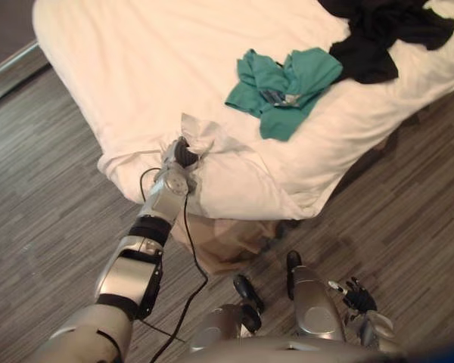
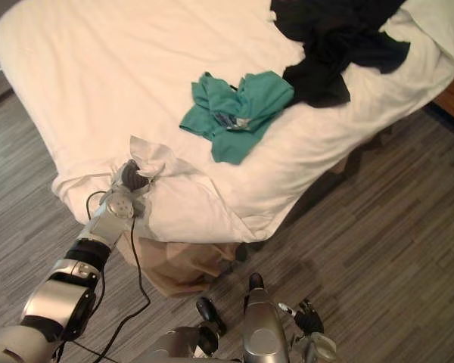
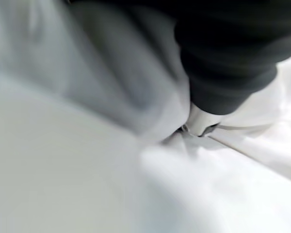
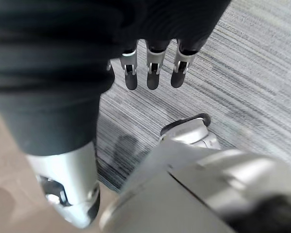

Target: Tidy the bed and pick cloth on bed and put in laundry

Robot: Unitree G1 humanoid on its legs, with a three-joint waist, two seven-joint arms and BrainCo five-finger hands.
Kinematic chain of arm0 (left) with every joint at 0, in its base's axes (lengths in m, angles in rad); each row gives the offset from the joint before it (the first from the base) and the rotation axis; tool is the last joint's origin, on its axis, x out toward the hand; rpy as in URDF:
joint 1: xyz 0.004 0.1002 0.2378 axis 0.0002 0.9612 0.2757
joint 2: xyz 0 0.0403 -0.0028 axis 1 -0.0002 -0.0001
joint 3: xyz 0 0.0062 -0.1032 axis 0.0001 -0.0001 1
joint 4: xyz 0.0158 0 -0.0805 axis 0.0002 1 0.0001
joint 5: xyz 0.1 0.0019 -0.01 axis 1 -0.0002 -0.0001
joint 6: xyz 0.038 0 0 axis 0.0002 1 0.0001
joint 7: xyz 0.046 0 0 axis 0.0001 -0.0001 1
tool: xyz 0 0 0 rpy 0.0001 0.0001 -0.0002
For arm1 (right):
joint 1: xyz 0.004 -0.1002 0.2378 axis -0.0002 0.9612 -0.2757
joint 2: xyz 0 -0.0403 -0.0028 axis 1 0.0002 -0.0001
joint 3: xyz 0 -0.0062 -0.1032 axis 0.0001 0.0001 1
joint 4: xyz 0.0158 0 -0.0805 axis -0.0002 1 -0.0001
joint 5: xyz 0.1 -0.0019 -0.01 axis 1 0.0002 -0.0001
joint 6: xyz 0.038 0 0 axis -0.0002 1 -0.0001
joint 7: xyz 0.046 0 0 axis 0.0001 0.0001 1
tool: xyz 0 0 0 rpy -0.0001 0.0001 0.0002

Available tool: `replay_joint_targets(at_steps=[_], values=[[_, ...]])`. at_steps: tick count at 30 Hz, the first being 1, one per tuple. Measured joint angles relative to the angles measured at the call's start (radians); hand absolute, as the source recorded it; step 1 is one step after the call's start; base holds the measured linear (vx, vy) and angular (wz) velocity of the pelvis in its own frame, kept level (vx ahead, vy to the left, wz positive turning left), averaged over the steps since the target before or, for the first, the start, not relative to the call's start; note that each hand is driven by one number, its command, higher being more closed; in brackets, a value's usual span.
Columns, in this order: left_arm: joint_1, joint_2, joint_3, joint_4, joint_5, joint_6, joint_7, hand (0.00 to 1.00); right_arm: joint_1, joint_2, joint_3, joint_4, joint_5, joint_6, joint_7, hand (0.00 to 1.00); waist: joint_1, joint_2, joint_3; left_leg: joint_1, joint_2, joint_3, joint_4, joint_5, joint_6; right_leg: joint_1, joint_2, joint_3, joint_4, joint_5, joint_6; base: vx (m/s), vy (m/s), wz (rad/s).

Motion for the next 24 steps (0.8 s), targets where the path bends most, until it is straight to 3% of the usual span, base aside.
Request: replay_joint_targets(at_steps=[5, 11, 12, 13, 14, 16, 17, 19, 24], values=[[0.276, 0.088, -0.008, -0.226, -0.030, -0.071, -0.061, 1.00, 0.012, -0.016, -0.004, 0.058, -0.016, 0.041, -0.026, 0.00, 0.055, 0.014, -0.043, 0.034, 0.012, -0.082, 0.027, -0.009, -0.016, 0.115, 0.001, -0.069, -0.072, 0.006, 0.007, 0.10, -0.005, 0.35], [0.551, 0.070, 0.020, -0.425, -0.083, -0.156, -0.136, 1.00, 0.000, -0.020, 0.008, 0.068, -0.012, 0.078, -0.039, 0.00, 0.140, -0.035, -0.088, -0.082, 0.034, -0.115, 0.274, -0.017, -0.024, 0.177, -0.038, -0.153, -0.099, 0.003, 0.003, -0.03, -0.013, 0.50], [0.581, 0.054, 0.020, -0.439, -0.105, -0.171, -0.149, 0.00, -0.003, -0.023, 0.020, 0.070, -0.012, 0.086, -0.039, 0.00, 0.141, -0.033, -0.102, -0.086, 0.029, -0.149, 0.255, -0.021, -0.025, 0.170, -0.041, -0.176, -0.114, 0.002, -0.001, -0.07, -0.037, 0.45], [0.590, 0.045, 0.021, -0.439, -0.111, -0.179, -0.150, 0.00, -0.005, -0.022, 0.025, 0.069, -0.012, 0.086, -0.038, 0.00, 0.141, -0.031, -0.105, -0.096, 0.037, -0.156, 0.280, -0.049, -0.003, 0.171, -0.042, -0.194, -0.117, 0.002, -0.005, 0.10, -0.020, 0.31], [0.609, 0.023, 0.024, -0.435, -0.122, -0.186, -0.152, 0.00, -0.012, -0.026, 0.026, 0.074, -0.012, 0.089, -0.037, 0.00, 0.145, -0.024, -0.109, -0.105, 0.074, -0.157, 0.409, -0.109, 0.009, 0.176, -0.040, -0.212, -0.117, 0.006, -0.011, 0.20, -0.015, 0.13], [0.630, -0.001, 0.025, -0.434, -0.165, -0.203, -0.162, 0.00, -0.008, -0.046, 0.025, 0.078, -0.012, 0.097, -0.035, 0.00, 0.140, -0.021, -0.120, -0.073, 0.115, -0.185, 0.478, -0.123, -0.005, 0.185, -0.046, -0.225, -0.119, 0.022, -0.005, 0.33, -0.017, 0.22], [0.636, -0.015, 0.028, -0.429, -0.211, -0.227, -0.187, 0.00, -0.007, -0.060, 0.015, 0.078, -0.010, 0.096, -0.036, 0.00, 0.128, -0.002, -0.132, -0.047, 0.120, -0.229, 0.401, -0.107, -0.039, 0.176, -0.051, -0.241, -0.119, 0.034, 0.007, 0.26, 0.040, 0.33], [0.632, -0.031, 0.027, -0.409, -0.284, -0.243, -0.227, 0.00, -0.010, -0.075, -0.002, 0.089, -0.001, 0.097, -0.033, 0.00, 0.119, 0.007, -0.140, -0.009, 0.086, -0.242, 0.286, -0.107, -0.045, 0.161, -0.060, -0.243, -0.133, 0.063, 0.024, 0.09, 0.180, 0.31], [0.659, -0.045, -0.013, -0.263, -0.394, -0.249, -0.311, 0.00, -0.010, -0.017, -0.013, 0.113, 0.048, 0.098, -0.028, 0.00, 0.104, -0.043, -0.136, 0.060, 0.055, -0.240, 0.114, -0.101, -0.036, 0.166, -0.070, -0.266, -0.145, 0.102, 0.048, -0.03, 0.139, 0.19]])
